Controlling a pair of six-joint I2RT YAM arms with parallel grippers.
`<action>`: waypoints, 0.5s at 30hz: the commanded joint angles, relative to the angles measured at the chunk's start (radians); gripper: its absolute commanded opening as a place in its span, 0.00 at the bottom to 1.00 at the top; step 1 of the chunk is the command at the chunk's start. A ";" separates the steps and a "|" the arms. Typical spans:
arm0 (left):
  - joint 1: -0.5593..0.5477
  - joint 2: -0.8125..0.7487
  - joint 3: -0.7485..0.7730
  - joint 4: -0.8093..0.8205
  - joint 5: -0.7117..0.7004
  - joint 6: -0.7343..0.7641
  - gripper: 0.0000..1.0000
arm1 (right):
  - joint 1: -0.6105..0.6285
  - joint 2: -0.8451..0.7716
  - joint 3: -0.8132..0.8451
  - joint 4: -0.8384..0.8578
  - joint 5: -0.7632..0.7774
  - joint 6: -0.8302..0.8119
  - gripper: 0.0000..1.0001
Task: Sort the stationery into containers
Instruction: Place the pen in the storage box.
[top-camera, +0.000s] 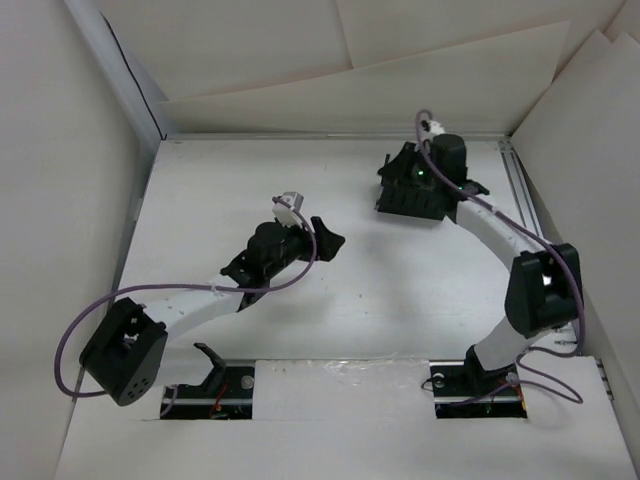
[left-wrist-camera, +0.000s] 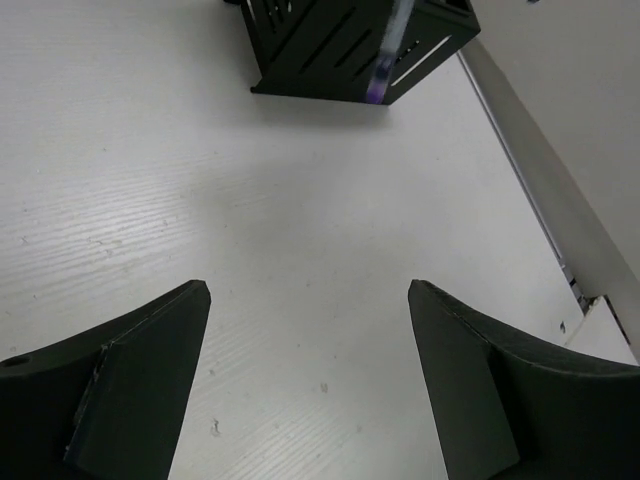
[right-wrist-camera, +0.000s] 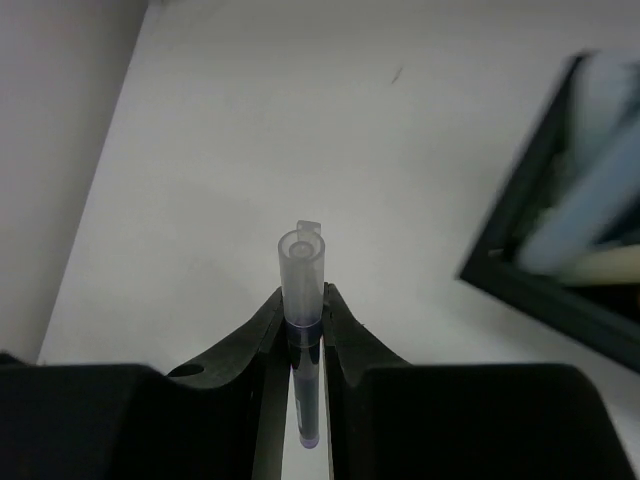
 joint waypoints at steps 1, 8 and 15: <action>-0.002 -0.068 -0.026 0.047 -0.014 0.013 0.78 | -0.113 -0.132 0.009 0.064 0.177 0.062 0.01; -0.002 -0.128 -0.036 0.027 -0.043 0.031 1.00 | -0.252 -0.144 0.037 0.064 0.682 0.094 0.03; -0.002 -0.146 -0.045 0.018 -0.033 0.041 1.00 | -0.241 0.011 0.133 0.083 0.894 0.031 0.03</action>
